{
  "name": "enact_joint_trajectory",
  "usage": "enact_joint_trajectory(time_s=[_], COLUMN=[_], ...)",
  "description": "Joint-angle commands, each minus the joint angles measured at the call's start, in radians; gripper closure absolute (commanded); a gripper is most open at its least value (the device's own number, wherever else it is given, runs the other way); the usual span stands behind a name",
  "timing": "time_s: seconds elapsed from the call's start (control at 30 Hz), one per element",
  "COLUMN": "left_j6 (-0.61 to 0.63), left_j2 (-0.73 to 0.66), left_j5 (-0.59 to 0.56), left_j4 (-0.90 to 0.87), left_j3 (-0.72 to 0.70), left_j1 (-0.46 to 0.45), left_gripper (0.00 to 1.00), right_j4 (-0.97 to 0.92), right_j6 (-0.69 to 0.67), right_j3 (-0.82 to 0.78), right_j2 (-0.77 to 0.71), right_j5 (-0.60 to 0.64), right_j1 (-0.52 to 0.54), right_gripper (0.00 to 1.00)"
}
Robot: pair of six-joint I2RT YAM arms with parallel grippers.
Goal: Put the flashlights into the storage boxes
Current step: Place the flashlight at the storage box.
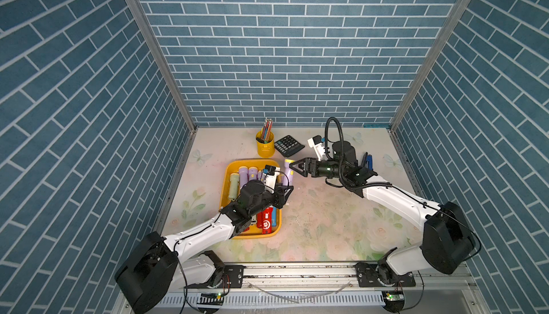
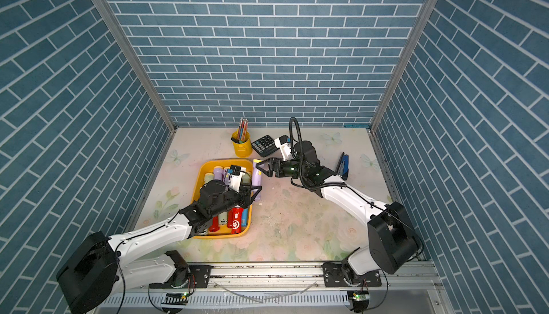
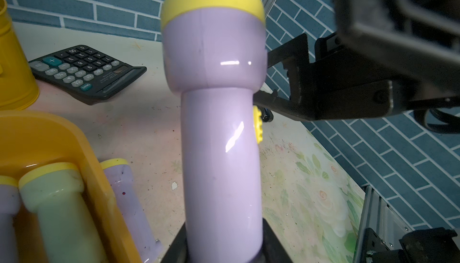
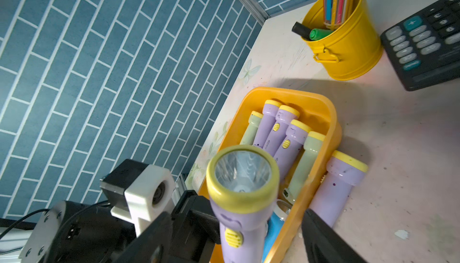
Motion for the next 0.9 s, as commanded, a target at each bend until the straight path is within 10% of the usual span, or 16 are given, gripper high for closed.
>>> enact_joint_trajectory(time_s=[0.0, 0.4, 0.67, 0.87], left_j6=[0.016, 0.028, -0.048, -0.114], left_j2=[-0.001, 0.008, 0.03, 0.07], left_j5=[0.021, 0.056, 0.056, 0.054], left_j4=[0.045, 0.037, 0.05, 0.079], left_j3=[0.011, 0.016, 0.024, 0.038], left_j1=[-0.003, -0.004, -0.004, 0.002], left_gripper=[0.82, 0.79, 0.38, 0.38], right_j4=[0.036, 0.049, -0.017, -0.027], right_j6=[0.007, 0.014, -0.085, -0.095], right_j3=[0.069, 0.089, 0.074, 0.069], right_j2=[0.036, 0.07, 0.023, 0.012], right_j5=[-0.017, 0.012, 0.03, -0.002], right_j1=[0.015, 0.029, 0.029, 0.03], right_gripper=[0.22, 0.52, 0.56, 0.57])
